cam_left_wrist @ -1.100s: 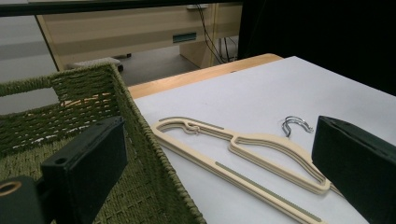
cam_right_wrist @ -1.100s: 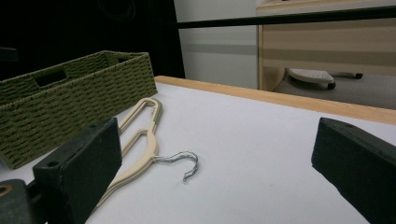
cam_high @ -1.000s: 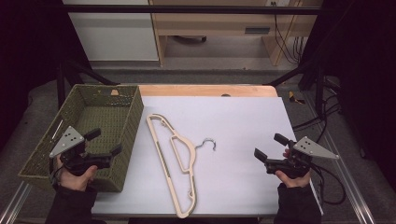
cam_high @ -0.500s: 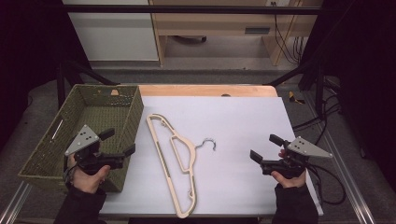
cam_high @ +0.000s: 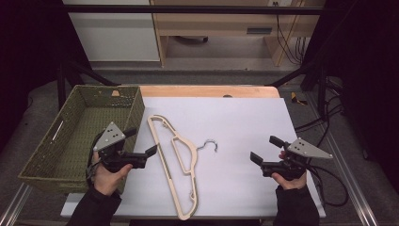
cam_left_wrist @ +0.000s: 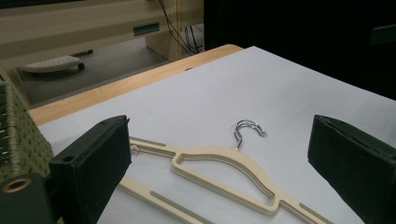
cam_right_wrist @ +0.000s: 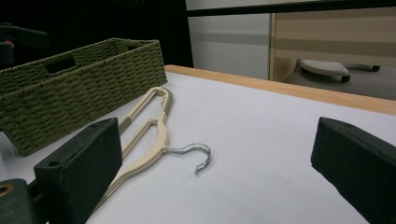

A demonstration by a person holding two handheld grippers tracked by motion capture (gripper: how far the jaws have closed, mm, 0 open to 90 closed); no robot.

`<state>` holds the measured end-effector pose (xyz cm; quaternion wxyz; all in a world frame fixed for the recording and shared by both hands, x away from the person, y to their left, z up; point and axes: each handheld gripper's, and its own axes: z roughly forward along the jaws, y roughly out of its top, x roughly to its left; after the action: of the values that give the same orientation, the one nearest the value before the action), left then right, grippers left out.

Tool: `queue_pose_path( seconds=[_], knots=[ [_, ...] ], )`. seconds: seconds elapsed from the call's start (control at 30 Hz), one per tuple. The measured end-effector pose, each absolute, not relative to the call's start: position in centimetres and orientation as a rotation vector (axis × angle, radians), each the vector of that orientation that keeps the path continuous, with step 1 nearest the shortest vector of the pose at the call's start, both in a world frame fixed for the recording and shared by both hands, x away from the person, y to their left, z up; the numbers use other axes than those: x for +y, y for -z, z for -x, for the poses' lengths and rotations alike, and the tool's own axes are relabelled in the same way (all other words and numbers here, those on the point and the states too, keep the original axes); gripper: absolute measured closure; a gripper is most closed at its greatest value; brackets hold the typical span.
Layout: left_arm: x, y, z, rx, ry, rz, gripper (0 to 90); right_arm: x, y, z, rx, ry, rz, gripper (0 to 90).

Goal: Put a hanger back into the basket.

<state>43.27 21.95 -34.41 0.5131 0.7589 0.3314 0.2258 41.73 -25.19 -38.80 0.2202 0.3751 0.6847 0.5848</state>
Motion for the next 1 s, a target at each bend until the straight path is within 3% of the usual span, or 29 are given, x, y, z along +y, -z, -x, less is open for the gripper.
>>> queue_pose_path(
  seconds=[1.0],
  knots=[
    [12.8, 37.3, -50.2, 0.737, -0.438, -2.058, 7.8, -24.6, 39.2, -41.9, 1.935, -1.591, -1.028, 2.4]
  ],
)
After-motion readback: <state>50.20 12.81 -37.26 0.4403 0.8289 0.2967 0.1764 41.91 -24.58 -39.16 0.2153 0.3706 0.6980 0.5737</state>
